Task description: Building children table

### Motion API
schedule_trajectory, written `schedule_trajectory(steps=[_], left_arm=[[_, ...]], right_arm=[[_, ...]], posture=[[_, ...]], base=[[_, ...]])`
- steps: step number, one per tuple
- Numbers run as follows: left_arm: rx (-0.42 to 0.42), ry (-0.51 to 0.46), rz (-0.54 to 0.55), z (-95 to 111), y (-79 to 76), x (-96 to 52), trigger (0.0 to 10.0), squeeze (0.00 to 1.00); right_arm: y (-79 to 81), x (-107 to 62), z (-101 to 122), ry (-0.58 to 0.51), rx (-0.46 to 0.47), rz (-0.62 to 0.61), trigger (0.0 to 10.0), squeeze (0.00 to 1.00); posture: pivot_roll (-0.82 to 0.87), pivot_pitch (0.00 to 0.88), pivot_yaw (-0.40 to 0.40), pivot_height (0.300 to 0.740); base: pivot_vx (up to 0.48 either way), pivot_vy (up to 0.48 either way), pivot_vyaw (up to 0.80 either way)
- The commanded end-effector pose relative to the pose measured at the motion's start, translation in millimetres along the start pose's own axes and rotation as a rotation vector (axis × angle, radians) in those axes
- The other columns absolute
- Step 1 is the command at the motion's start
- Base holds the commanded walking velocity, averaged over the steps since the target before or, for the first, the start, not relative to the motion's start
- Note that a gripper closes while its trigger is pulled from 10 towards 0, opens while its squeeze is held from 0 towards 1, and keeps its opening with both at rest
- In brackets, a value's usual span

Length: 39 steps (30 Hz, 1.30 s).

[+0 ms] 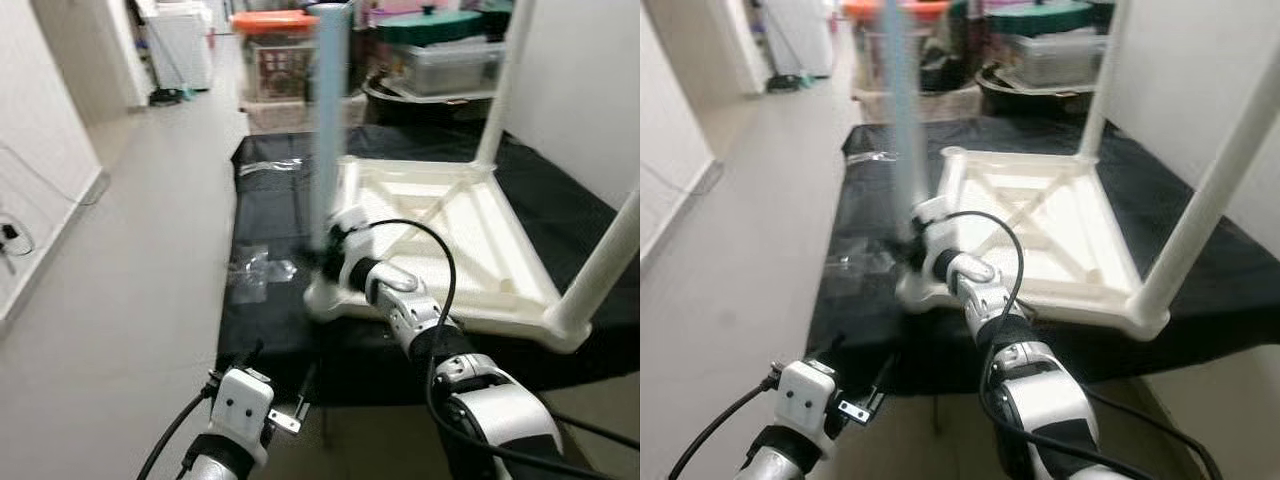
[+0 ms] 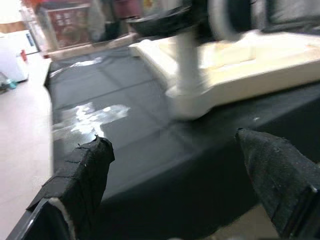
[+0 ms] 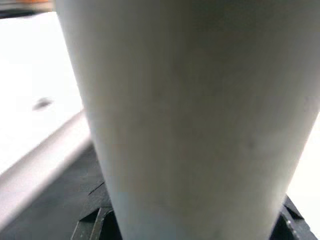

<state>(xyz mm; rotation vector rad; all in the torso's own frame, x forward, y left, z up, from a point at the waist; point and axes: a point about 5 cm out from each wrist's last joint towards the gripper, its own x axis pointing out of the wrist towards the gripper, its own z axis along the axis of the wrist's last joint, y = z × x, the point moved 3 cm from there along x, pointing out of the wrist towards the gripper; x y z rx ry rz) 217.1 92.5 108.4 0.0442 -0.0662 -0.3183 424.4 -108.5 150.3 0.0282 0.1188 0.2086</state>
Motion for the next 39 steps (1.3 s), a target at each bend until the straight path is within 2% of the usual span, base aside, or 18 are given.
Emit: schedule_trajectory(steps=[1, 4, 6, 11, 12, 18, 19, 20, 21, 22, 24, 27, 28, 29, 31, 32, 34, 39], left_arm=[[0.003, 0.012, -0.008, -3.2, 0.2, 0.3, 10.0, 0.0], [0.006, 0.012, -0.01, -3.4, 0.0, 0.6, 10.0, 0.0], [0.006, 0.012, -0.01, -3.4, 0.0, 0.6, 10.0, 0.0], [0.006, 0.011, -0.011, -2.9, -0.6, 1.8, 10.0, 0.0], [0.004, 0.011, -0.012, -2.7, -1.3, 2.4, 10.0, 0.0], [0.002, 0.009, -0.011, -2.2, -2.0, 3.2, 10.0, 0.0], [0.002, 0.008, -0.009, -1.9, -1.8, 3.3, 10.0, 0.0], [0.002, 0.008, -0.009, -1.9, -1.8, 3.3, 10.0, 0.0], [0.002, 0.007, -0.008, -1.7, -1.7, 3.4, 10.0, 0.0], [0.001, 0.006, -0.01, -1.5, -1.6, 3.5, 10.0, 0.0], [0.001, 0.005, -0.011, -1.4, -1.5, 3.6, 10.0, 0.0], [0.001, 0.005, -0.011, -1.4, -1.5, 3.6, 10.0, 0.0], [0.001, 0.005, -0.012, -1.5, -1.0, 3.9, 10.0, 0.0], [0.001, 0.005, -0.012, -1.5, -1.0, 3.9, 10.0, 0.0], [0.005, 0.005, -0.012, -1.6, -0.2, 4.5, 10.0, 0.0], [0.005, 0.005, -0.012, -1.6, -0.2, 4.5, 10.0, 0.0], [0.007, 0.005, -0.01, -1.9, 0.4, 4.8, 10.0, 0.0], [0.009, 0.006, -0.008, -2.1, 0.8, 4.4, 10.0, 0.0]], right_arm=[[-24.3, -6.9, -21.7, 0.085, 0.038, -0.152, 0.0, 0.0], [-33.1, -23.7, -36.0, 0.07, 0.143, -0.415, 0.0, 0.0], [-33.1, -23.7, -36.0, 0.07, 0.143, -0.415, 0.0, 0.0], [-8.0, -20.6, -32.2, 0.049, 0.189, -0.382, 0.0, 0.0], [7.8, -13.1, -22.0, -0.004, 0.207, -0.274, 10.0, 1.0], [11.0, -9.1, -6.9, -0.082, 0.175, -0.224, 10.0, 1.0], [11.1, -7.3, -1.3, -0.105, 0.184, -0.194, 10.0, 0.12], [11.1, -7.3, -1.3, -0.105, 0.184, -0.194, 10.0, 0.12], [12.8, -5.4, 5.0, -0.131, 0.186, -0.132, 10.0, 0.0], [18.4, -3.6, 10.5, -0.152, 0.187, 0.0, 10.0, 0.0], [22.5, -4.2, 13.6, -0.162, 0.187, 0.079, 10.0, 0.0], [22.5, -4.2, 13.6, -0.162, 0.187, 0.079, 10.0, 0.0], [27.5, -6.0, 13.2, -0.147, 0.146, 0.229, 10.0, 0.0], [27.5, -6.0, 13.2, -0.147, 0.146, 0.229, 10.0, 0.0], [40.9, -16.5, 6.8, -0.067, 0.066, 0.572, 10.0, 0.0], [40.9, -16.5, 6.8, -0.067, 0.066, 0.572, 10.0, 0.0], [54.3, -28.7, 2.6, 0.024, -0.003, 0.857, 10.0, 0.0], [66.3, -34.1, 4.4, 0.074, -0.031, 1.018, 10.0, 0.0]], posture=[[0.05, 0.0, 0.0, 0.74], [0.06, 0.0, 0.001, 0.74], [0.06, 0.0, 0.001, 0.74], [0.05, 0.0, -0.003, 0.74], [0.05, 0.0, -0.006, 0.74], [0.04, 0.0, -0.012, 0.74], [0.02, 0.0, -0.007, 0.74], [0.02, 0.0, -0.007, 0.74], [0.02, 0.0, -0.007, 0.74], [0.01, 0.0, 0.003, 0.74], [0.01, 0.0, 0.003, 0.74], [0.01, 0.0, 0.003, 0.74], [0.01, 0.0, 0.003, 0.74], [0.01, 0.0, 0.003, 0.74], [0.02, 0.0, -0.001, 0.74], [0.02, 0.0, -0.001, 0.74], [0.03, 0.0, -0.009, 0.74], [0.04, 0.0, -0.015, 0.74]], base=[[0.0, 0.0, 0.0], [0.0, 0.0, 0.0], [0.0, 0.0, 0.0], [0.0, 0.0, 0.0], [0.0, 0.0, 0.0], [0.0, 0.0, 0.0], [0.0, 0.0, 0.0], [0.0, 0.0, 0.0], [0.0, 0.0, 0.0], [0.0, 0.0, 0.0], [0.0, 0.0, 0.0], [0.0, 0.0, 0.0], [0.0, 0.0, 0.0], [0.0, 0.0, 0.0], [0.0, 0.0, 0.0], [0.0, 0.0, 0.0], [0.0, 0.0, 0.0], [0.0, 0.0, 0.0]])
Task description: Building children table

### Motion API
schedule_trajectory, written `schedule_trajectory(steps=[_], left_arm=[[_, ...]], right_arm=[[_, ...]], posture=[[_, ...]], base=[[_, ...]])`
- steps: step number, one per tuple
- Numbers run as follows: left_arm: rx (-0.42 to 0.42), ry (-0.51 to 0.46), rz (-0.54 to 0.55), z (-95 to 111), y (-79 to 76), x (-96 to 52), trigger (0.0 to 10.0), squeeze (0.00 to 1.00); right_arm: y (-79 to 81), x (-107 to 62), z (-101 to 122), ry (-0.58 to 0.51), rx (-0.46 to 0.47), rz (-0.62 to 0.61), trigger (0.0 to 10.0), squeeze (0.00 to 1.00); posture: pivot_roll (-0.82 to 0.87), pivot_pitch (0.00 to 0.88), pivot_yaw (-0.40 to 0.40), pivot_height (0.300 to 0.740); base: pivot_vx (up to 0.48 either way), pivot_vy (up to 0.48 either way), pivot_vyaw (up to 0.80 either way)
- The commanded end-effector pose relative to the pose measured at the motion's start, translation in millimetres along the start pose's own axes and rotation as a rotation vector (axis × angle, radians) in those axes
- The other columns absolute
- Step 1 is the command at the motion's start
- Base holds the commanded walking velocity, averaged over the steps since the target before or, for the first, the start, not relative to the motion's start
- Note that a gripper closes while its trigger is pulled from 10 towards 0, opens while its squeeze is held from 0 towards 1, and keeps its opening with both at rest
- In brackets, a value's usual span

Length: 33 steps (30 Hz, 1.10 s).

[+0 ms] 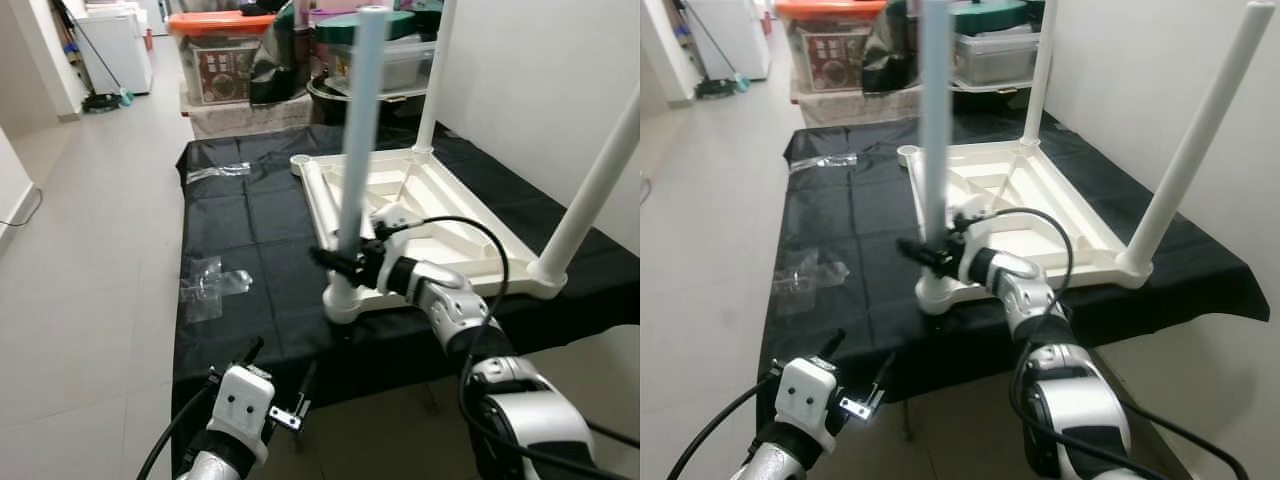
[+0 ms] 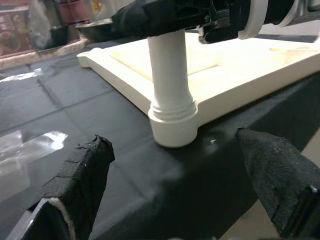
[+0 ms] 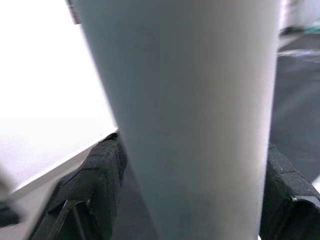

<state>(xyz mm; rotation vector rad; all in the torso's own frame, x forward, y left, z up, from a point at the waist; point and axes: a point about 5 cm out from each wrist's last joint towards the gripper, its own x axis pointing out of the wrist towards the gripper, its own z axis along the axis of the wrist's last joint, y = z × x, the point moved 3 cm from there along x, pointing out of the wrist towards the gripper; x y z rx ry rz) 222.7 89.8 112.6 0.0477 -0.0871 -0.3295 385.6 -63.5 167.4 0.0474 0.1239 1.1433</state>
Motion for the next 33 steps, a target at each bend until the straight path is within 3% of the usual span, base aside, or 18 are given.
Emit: schedule_trajectory(steps=[1, 5, 6, 7, 8, 14, 18, 22, 23, 24, 25, 28, 30, 33], left_arm=[[0.003, 0.026, 0.002, -5.9, 1.3, -2.1, 10.0, 0.0], [0.003, 0.026, 0.005, -5.9, 1.4, -2.4, 10.0, 0.0], [0.004, 0.027, 0.007, -5.7, 1.2, -2.1, 10.0, 0.0], [0.004, 0.027, 0.007, -5.7, 1.2, -2.1, 10.0, 0.0], [0.005, 0.026, 0.007, -5.6, 1.1, -2.0, 10.0, 0.0], [0.006, 0.026, 0.007, -5.3, 0.8, -1.8, 10.0, 0.0], [0.003, 0.027, 0.006, -5.5, 0.4, -2.0, 10.0, 0.0], [0.003, 0.027, 0.006, -5.3, 0.6, -2.3, 10.0, 0.0], [0.003, 0.028, 0.005, -5.2, 0.7, -2.4, 10.0, 0.0], [0.003, 0.028, 0.003, -5.2, 0.7, -2.3, 10.0, 0.0], [0.003, 0.028, 0.002, -5.2, 0.6, -2.3, 10.0, 0.0], [0.004, 0.028, 0.001, -5.2, 0.6, -2.2, 10.0, 0.0], [0.005, 0.028, 0.002, -5.2, 0.4, -2.3, 10.0, 0.0], [0.005, 0.029, 0.003, -5.4, 0.2, -2.5, 10.0, 0.0]], right_arm=[[11.3, 9.0, -6.7, 0.038, 0.019, 0.086, 10.0, 0.0], [19.2, 16.5, -1.4, 0.043, 0.025, 0.171, 10.0, 0.0], [24.0, 21.7, -1.4, 0.054, 0.016, 0.201, 9.0, 0.0], [24.0, 21.7, -1.4, 0.054, 0.016, 0.201, 9.0, 0.0], [24.0, 24.0, -3.5, 0.064, -0.003, 0.183, 0.0, 0.0], [18.9, 27.9, -12.1, 0.077, -0.034, 0.072, 0.0, 0.0], [-18.3, 15.2, -17.3, 0.066, -0.061, -0.381, 0.0, 0.0], [-30.4, 7.3, -18.4, 0.077, -0.071, -0.527, 0.0, 0.0], [-44.9, -7.7, -22.5, 0.068, -0.035, -0.73, 0.0, 0.0], [-60.1, -33.1, -30.7, 0.055, 0.022, -1.013, 0.0, 0.0], [-63.2, -41.7, -33.4, 0.048, 0.035, -1.103, 0.0, 0.0], [-63.5, -46.8, -37.8, 0.039, 0.072, -1.164, 0.0, 0.0], [-53.9, -50.6, -50.7, 0.013, 0.171, -1.305, 0.0, 0.0], [-43.9, -47.0, -57.4, 0.008, 0.216, -1.368, 0.0, 0.0]], posture=[[0.04, 0.0, -0.015, 0.74], [0.05, 0.0, -0.012, 0.74], [0.06, 0.0, -0.019, 0.74], [0.06, 0.0, -0.019, 0.74], [0.06, 0.0, -0.019, 0.74], [0.07, 0.0, -0.026, 0.74], [0.06, 0.0, -0.024, 0.74], [0.06, 0.0, -0.023, 0.74], [0.05, 0.0, -0.02, 0.74], [0.05, 0.0, -0.02, 0.74], [0.05, 0.0, -0.02, 0.74], [0.05, 0.0, -0.02, 0.74], [0.06, 0.0, -0.02, 0.74], [0.06, 0.0, -0.021, 0.74]], base=[[0.0, 0.0, 0.0], [0.0, 0.0, 0.0], [0.0, 0.0, 0.0], [0.0, 0.0, 0.0], [0.0, 0.0, 0.0], [0.0, 0.0, 0.0], [0.0, 0.0, 0.0], [0.0, 0.0, 0.0], [0.0, 0.0, 0.0], [0.0, 0.0, 0.0], [0.0, 0.0, 0.0], [0.0, 0.0, 0.0], [0.0, 0.0, 0.0], [0.0, 0.0, 0.0]])
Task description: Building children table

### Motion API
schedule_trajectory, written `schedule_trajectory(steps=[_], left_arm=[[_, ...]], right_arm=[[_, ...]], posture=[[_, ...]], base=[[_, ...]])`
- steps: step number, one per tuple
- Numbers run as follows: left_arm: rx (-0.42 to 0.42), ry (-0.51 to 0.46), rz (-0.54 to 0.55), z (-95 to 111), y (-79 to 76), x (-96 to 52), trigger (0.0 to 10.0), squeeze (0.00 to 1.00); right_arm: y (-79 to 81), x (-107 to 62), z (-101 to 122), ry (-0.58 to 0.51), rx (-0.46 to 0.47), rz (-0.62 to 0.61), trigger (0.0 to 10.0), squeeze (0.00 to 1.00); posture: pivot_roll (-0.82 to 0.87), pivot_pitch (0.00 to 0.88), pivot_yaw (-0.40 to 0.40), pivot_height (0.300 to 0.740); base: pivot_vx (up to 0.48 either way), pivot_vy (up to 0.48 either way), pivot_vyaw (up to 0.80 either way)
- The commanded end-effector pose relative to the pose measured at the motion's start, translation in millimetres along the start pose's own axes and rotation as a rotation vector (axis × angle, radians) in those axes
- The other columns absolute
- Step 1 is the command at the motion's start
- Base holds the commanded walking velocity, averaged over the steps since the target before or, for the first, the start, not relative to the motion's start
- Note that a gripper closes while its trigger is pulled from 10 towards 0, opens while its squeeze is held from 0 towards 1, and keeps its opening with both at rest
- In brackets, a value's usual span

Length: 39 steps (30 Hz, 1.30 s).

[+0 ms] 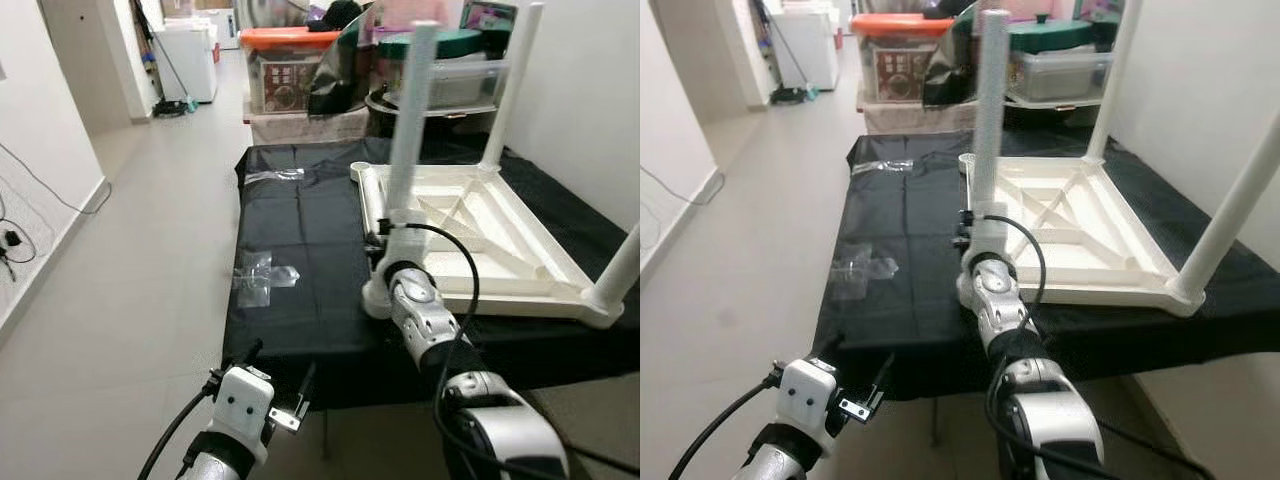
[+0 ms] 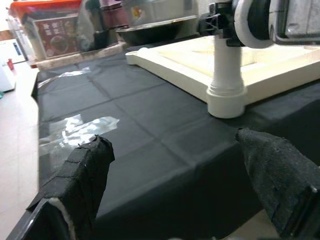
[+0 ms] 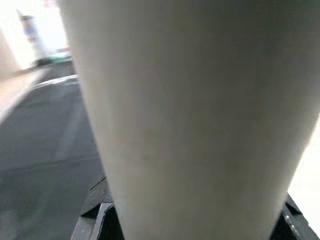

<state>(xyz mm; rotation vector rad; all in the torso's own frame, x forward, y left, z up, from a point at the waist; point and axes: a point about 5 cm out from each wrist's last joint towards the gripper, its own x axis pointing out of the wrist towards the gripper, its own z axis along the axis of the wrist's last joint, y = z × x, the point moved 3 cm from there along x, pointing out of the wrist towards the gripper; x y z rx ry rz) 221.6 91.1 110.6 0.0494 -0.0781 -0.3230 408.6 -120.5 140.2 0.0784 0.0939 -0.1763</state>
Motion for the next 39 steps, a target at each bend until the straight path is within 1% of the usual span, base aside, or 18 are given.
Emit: schedule_trajectory(steps=[1, 2, 3, 4, 5, 11, 12, 16, 19, 20, 22, 23, 24, 29, 30, 36, 38, 39], left_arm=[[0.004, 0.02, -0.003, -3.7, -0.6, -1.0, 10.0, 0.0], [0.004, 0.02, -0.003, -3.7, -0.6, -1.0, 10.0, 0.0], [0.005, 0.02, -0.003, -3.7, -0.6, -1.1, 10.0, 0.0], [0.005, 0.019, -0.004, -3.7, -0.7, -1.2, 10.0, 0.0], [0.005, 0.02, -0.004, -4.1, -0.6, -1.4, 10.0, 0.0], [0.004, 0.022, -0.003, -4.7, -0.5, -1.7, 10.0, 0.0], [0.003, 0.022, -0.004, -4.8, -0.6, -1.7, 10.0, 0.0], [0.002, 0.023, -0.005, -5.2, -0.5, -1.5, 10.0, 0.0], [0.001, 0.025, -0.009, -6.1, -0.6, -1.0, 10.0, 0.0], [0.001, 0.025, -0.009, -6.1, -0.6, -1.0, 10.0, 0.0], [0.003, 0.024, -0.009, -6.1, -0.4, -0.6, 10.0, 0.0], [0.003, 0.024, -0.009, -6.1, -0.4, -0.6, 10.0, 0.0], [0.004, 0.023, -0.009, -6.2, -0.4, -0.7, 10.0, 0.0], [0.004, 0.024, -0.009, -6.2, -0.4, -0.6, 10.0, 0.0], [0.004, 0.024, -0.009, -6.2, -0.3, -0.2, 10.0, 0.0], [0.004, 0.026, -0.006, -6.8, 0.2, 0.5, 10.0, 0.0], [0.004, 0.026, -0.007, -6.8, 0.2, 0.5, 10.0, 0.0], [0.004, 0.026, -0.007, -6.8, 0.2, 0.5, 10.0, 0.0]], right_arm=[[-6.2, -7.3, -31.5, 0.139, 0.038, -0.076, 0.0, 0.0], [-6.2, -7.3, -31.5, 0.139, 0.038, -0.076, 0.0, 0.0], [5.6, -8.0, -30.6, 0.135, 0.058, -0.019, 4.8, 0.0], [14.1, -8.7, -29.7, 0.132, 0.072, 0.016, 4.8, 0.0], [26.8, -9.0, -23.1, 0.097, 0.114, 0.1, 10.0, 1.0], [38.4, -8.1, 3.9, -0.04, 0.153, 0.208, 10.0, 1.0], [40.5, -6.7, 9.8, -0.061, 0.167, 0.271, 10.0, 0.0], [48.2, -9.4, 17.0, -0.097, 0.171, 0.438, 10.0, 0.0], [65.5, -27.4, 5.8, -0.035, 0.117, 0.87, 10.0, 0.0], [65.5, -27.4, 5.8, -0.035, 0.117, 0.87, 10.0, 0.0], [68.7, -42.2, -9.4, 0.099, 0.051, 1.123, 10.0, 0.0], [68.7, -42.2, -9.4, 0.099, 0.051, 1.123, 10.0, 0.0], [66.6, -49.2, -13.7, 0.152, 0.008, 1.238, 10.0, 0.0], [64.5, -57.7, -11.2, 0.207, -0.068, 1.417, 10.0, 0.0], [67.1, -61.4, -5.2, 0.224, -0.11, 1.518, 10.0, 0.0], [77.5, -64.8, 5.4, 0.207, -0.156, 1.608, 10.0, 0.0], [80.7, -67.0, 9.1, 0.206, -0.154, 1.64, 0.0, 0.0], [80.7, -67.0, 9.1, 0.206, -0.154, 1.64, 0.0, 0.0]], posture=[[0.06, 0.0, -0.021, 0.74], [0.06, 0.0, -0.021, 0.74], [0.06, 0.0, -0.021, 0.74], [0.06, 0.0, -0.021, 0.74], [0.06, 0.0, -0.02, 0.74], [0.06, 0.0, -0.02, 0.74], [0.06, 0.0, -0.02, 0.74], [0.05, 0.0, -0.017, 0.74], [0.05, 0.0, -0.014, 0.74], [0.05, 0.0, -0.014, 0.74], [0.05, 0.0, -0.016, 0.74], [0.05, 0.0, -0.016, 0.74], [0.05, 0.0, -0.012, 0.74], [0.05, 0.0, -0.017, 0.74], [0.05, 0.0, -0.019, 0.74], [0.05, 0.0, -0.019, 0.74], [0.05, 0.0, -0.019, 0.74], [0.05, 0.0, -0.019, 0.74]], base=[[0.0, 0.0, 0.0], [0.0, 0.0, 0.0], [0.0, 0.0, 0.0], [0.0, 0.0, 0.0], [0.0, 0.0, 0.0], [0.0, 0.0, 0.0], [0.0, 0.0, 0.0], [0.0, 0.0, 0.0], [0.0, 0.0, 0.0], [0.0, 0.0, 0.0], [0.0, 0.0, 0.0], [0.0, 0.0, 0.0], [0.0, 0.0, 0.0], [0.0, 0.0, 0.0], [0.0, 0.0, 0.0], [0.0, 0.0, 0.0], [0.0, 0.0, 0.0], [0.0, 0.0, 0.0]])
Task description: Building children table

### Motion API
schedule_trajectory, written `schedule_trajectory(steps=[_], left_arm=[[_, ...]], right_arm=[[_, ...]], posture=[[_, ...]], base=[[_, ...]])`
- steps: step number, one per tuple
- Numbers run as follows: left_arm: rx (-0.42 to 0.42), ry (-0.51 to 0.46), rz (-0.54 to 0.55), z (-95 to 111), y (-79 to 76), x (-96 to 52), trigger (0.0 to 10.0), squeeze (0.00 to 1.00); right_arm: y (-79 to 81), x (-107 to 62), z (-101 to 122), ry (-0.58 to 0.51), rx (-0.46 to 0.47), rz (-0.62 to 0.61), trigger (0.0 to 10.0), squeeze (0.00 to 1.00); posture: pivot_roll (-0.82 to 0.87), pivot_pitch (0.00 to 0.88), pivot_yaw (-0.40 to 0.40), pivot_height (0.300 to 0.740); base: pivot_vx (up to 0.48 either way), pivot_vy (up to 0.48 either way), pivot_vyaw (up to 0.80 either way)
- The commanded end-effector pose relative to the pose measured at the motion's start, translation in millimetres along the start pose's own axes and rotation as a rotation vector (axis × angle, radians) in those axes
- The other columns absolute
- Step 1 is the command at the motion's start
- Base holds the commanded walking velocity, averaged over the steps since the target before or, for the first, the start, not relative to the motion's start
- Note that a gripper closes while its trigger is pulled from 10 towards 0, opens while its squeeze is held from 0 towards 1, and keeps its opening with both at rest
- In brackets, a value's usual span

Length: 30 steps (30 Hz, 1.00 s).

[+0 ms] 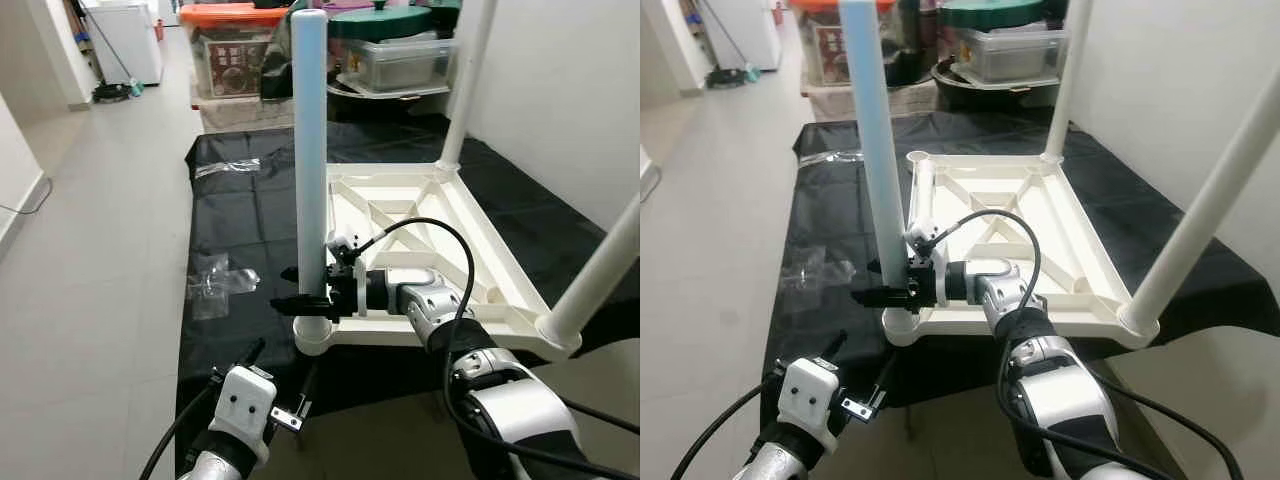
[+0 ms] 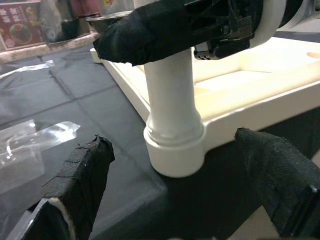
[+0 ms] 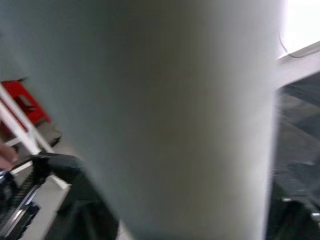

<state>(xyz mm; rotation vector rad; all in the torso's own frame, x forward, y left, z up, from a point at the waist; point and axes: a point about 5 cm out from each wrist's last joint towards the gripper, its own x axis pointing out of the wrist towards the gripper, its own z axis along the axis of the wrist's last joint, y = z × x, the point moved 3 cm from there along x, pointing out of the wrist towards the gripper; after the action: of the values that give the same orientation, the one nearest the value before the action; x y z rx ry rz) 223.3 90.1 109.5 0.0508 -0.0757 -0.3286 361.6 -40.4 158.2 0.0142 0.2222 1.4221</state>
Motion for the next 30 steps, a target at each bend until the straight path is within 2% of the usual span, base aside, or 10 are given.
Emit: schedule_trajectory(steps=[1, 8, 10, 11, 12, 13, 16, 17, 21, 30], left_arm=[[0.003, 0.023, -0.001, -5.6, 0.4, -1.2, 10.0, 0.0], [0.002, 0.023, 0.002, -5.5, 0.5, -1.4, 10.0, 0.0], [0.002, 0.023, 0.001, -5.5, 0.4, -0.8, 10.0, 0.0], [0.002, 0.023, 0.001, -5.5, 0.4, -0.8, 10.0, 0.0], [0.001, 0.024, -0.001, -5.5, 0.4, -0.8, 10.0, 0.0], [0.001, 0.024, -0.001, -5.5, 0.4, -0.8, 10.0, 0.0], [-0.001, 0.025, -0.003, -5.5, 0.5, -1.3, 10.0, 0.0], [-0.001, 0.026, -0.004, -5.6, 0.5, -1.3, 10.0, 0.0], [-0.002, 0.028, -0.006, -5.9, 0.4, -1.3, 10.0, 0.0], [-0.001, 0.03, -0.004, -6.2, 0.7, -1.4, 10.0, 0.0]], right_arm=[[5.6, 10.8, 5.7, 0.008, -0.021, 0.054, 0.0, 0.0], [-5.1, 13.2, 1.9, -0.012, -0.064, -0.112, 0.0, 0.0], [-28.4, 2.8, -2.9, -0.035, -0.05, -0.405, 0.0, 0.0], [-28.4, 2.8, -2.9, -0.035, -0.05, -0.405, 0.0, 0.0], [-43.3, -9.2, -7.3, -0.045, -0.017, -0.608, 0.0, 0.0], [-43.3, -9.2, -7.3, -0.045, -0.017, -0.608, 0.0, 0.0], [-70.7, -52.2, -23.0, -0.069, 0.113, -1.119, 0.0, 0.0], [-74.0, -69.2, -27.9, -0.092, 0.135, -1.291, 0.0, 0.0], [-65.5, -86.2, -38.7, -0.165, 0.199, -1.562, 0.0, 0.0], [-50.8, -55.9, -41.0, -0.214, 0.291, -1.581, 0.0, 0.0]], posture=[[0.06, 0.0, -0.02, 0.74], [0.06, 0.0, -0.02, 0.74], [0.06, 0.0, -0.022, 0.74], [0.06, 0.0, -0.022, 0.74], [0.05, 0.0, -0.017, 0.74], [0.05, 0.0, -0.017, 0.74], [0.05, 0.0, -0.014, 0.74], [0.05, 0.0, -0.014, 0.74], [0.05, 0.0, -0.014, 0.74], [0.05, 0.0, -0.014, 0.74]], base=[[0.0, 0.0, 0.0], [0.0, 0.0, 0.0], [0.0, 0.0, 0.0], [0.0, 0.0, 0.0], [0.0, 0.0, 0.0], [0.0, 0.0, 0.0], [0.0, 0.0, 0.0], [0.0, 0.0, 0.0], [0.0, 0.0, 0.0], [0.0, 0.0, 0.0]])
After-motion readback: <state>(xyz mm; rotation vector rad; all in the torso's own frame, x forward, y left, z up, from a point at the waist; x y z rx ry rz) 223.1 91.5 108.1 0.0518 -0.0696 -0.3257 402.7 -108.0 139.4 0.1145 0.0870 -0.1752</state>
